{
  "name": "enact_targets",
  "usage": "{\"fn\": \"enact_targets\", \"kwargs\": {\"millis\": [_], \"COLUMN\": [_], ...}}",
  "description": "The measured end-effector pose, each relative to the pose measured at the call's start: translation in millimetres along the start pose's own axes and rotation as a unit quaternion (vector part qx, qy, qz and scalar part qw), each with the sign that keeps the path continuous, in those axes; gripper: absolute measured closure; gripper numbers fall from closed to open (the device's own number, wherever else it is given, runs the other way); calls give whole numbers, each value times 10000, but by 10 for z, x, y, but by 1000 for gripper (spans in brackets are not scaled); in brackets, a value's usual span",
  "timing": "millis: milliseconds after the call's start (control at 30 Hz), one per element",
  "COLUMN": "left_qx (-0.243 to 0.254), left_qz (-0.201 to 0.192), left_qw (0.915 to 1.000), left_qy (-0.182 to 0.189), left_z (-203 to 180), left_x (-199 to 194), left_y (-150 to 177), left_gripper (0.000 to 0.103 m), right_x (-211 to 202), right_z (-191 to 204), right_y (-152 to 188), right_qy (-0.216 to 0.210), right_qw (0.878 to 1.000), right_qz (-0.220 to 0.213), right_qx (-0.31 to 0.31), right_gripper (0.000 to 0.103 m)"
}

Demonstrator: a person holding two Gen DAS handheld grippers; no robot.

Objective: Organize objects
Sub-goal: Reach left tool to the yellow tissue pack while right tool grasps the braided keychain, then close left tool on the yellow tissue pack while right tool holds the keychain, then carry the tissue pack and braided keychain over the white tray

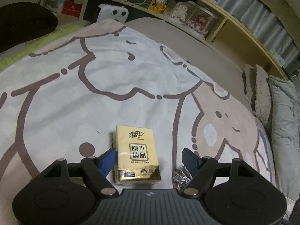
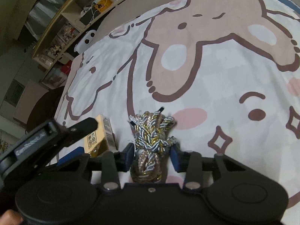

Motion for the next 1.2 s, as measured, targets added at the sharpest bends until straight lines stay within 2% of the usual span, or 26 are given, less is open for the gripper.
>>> {"fn": "enact_targets", "kwargs": {"millis": [100, 233, 300, 433, 467, 567, 800, 1200], "left_qx": [-42, -19, -38, 78, 129, 208, 318, 756], "left_qz": [52, 85, 32, -7, -7, -19, -24, -333], "left_qw": [9999, 9996, 9993, 9987, 9984, 9980, 9984, 9966], "left_qy": [-113, -269, -369, -496, -556, -601, -471, 7], "left_z": [32, 70, 86, 78, 82, 93, 12, -345], "left_x": [63, 124, 127, 127, 131, 131, 28, -610], "left_y": [28, 69, 80, 105, 111, 122, 127, 117], "left_gripper": [29, 32, 39, 42, 46, 50, 53, 53], "right_x": [-3, -22, -34, -59, -61, -84, -220, -843], "right_z": [14, 30, 31, 34, 42, 50, 31, -30], "right_y": [4, 6, 11, 21, 21, 15, -17, -150], "right_qy": [-25, -3, 7, 27, 34, 55, 183, 515], "right_qw": [10000, 9998, 9997, 9996, 9996, 9994, 9989, 9957], "right_qz": [22, 16, 24, 44, 48, 47, -43, -434], "right_qx": [-82, -181, -224, -270, -292, -347, -432, -633], "right_gripper": [68, 68, 68, 69, 69, 69, 69, 70]}}
Point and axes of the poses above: each gripper's, at about its wrist camera, not at the fingertips, and x roughly the way its jaws point, z to its left, y to its underside, the point moved 7 cm from there along x, roughly the way its jaws point, and after that the axes turned 14 degrees about -x, right-handed, at the moved point
